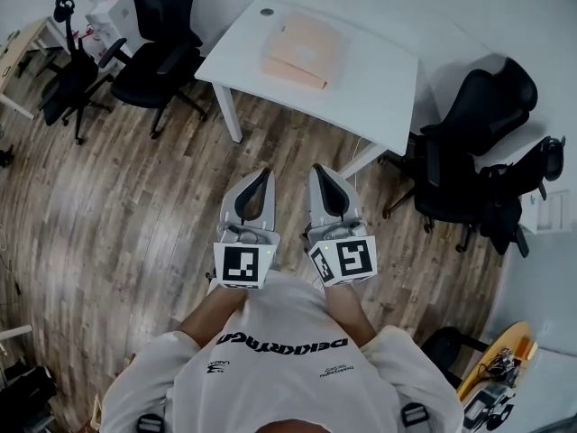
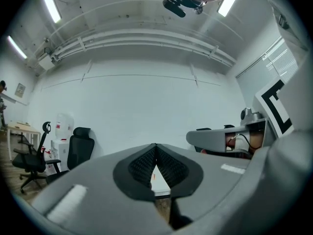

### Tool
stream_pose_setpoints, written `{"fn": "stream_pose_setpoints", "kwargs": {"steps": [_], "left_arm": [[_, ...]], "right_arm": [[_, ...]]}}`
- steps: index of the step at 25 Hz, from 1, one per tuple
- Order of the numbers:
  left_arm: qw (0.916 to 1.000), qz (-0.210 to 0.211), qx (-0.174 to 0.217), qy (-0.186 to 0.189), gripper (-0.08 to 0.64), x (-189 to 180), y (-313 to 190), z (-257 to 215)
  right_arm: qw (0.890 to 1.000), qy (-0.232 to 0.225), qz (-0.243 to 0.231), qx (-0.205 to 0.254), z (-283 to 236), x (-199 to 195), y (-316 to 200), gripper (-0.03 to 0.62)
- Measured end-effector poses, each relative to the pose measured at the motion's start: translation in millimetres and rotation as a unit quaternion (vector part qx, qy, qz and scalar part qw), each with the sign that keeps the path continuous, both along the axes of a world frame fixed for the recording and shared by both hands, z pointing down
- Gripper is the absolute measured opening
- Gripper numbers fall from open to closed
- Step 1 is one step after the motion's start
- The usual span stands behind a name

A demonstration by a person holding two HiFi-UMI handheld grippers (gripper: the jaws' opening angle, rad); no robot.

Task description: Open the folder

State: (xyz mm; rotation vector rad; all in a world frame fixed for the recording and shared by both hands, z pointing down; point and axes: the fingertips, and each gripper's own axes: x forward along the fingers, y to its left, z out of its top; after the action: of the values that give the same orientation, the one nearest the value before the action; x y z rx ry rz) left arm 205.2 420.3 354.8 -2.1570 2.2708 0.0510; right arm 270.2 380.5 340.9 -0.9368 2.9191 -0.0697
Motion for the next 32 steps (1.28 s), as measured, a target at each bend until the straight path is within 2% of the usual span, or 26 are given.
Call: {"fn": "stream_pose_setpoints", "kwargs": {"steps": [5, 18, 21, 26, 29, 32], "left_arm": [[0.9997, 0.021, 0.006, 0.01, -0.003, -59.1, -57.1, -6.9], [0.9951, 0.099, -0.003, 0.01, -0.003, -192.0, -186.6, -20.4], [0.9937, 0.112, -0.001, 0.003, -0.003, -218.0, -212.5, -17.4], [0.9921, 0.119, -0.02, 0.035, -0.003, -253.4, -248.4, -2.1], [0.9922, 0.117, -0.018, 0.039, -0.003, -264.0, -266.9, 11.6], [0.9908, 0.122, -0.033, 0.047, -0.003, -268.0, -281.4, 18.9]], "right_arm": [[1.0, 0.004, 0.017, -0.003, -6.6, -61.4, -49.3, 0.0], [0.995, 0.009, 0.098, -0.004, -21.0, -195.6, -179.3, 0.0], [0.993, 0.011, 0.116, -0.008, -19.9, -219.4, -206.3, 0.0], [0.992, 0.025, 0.123, -0.005, -13.6, -256.0, -232.3, 0.0], [0.99, 0.031, 0.134, -0.008, -6.2, -263.2, -249.4, 0.0], [0.989, 0.039, 0.142, -0.023, 3.2, -264.7, -268.3, 0.0]]}}
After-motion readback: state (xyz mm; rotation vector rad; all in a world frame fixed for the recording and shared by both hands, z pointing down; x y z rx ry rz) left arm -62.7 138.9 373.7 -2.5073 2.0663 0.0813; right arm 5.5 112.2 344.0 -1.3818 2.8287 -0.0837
